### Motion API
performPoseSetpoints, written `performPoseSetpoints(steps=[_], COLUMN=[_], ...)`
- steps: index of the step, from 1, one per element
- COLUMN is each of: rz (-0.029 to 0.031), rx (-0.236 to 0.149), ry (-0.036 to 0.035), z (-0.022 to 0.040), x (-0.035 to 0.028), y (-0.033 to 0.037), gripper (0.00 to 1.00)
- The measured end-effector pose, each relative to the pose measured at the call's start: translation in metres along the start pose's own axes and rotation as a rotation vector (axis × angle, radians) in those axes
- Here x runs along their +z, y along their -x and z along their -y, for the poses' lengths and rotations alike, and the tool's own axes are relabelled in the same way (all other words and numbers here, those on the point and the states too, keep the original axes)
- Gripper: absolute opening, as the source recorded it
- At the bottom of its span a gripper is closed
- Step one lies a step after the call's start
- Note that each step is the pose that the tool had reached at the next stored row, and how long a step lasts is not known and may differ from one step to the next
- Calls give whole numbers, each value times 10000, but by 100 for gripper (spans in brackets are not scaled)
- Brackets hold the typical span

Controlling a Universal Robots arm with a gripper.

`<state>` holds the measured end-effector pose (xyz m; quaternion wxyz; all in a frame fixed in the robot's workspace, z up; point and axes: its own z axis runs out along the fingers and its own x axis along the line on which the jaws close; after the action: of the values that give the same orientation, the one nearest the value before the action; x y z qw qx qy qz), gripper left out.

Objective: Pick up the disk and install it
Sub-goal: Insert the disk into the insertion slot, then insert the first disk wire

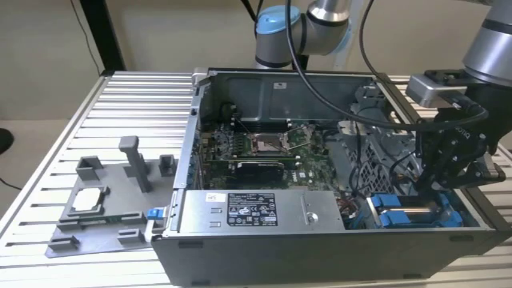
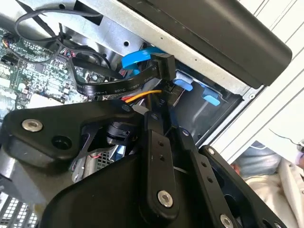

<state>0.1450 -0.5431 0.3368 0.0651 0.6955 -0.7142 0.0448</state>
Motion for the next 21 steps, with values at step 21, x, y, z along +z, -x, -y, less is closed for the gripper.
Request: performPoseSetpoints(steps=[21], rz=[-122], rx=[-331], ry=[-58], z=[2], x=[61], y=[16], gripper=[0])
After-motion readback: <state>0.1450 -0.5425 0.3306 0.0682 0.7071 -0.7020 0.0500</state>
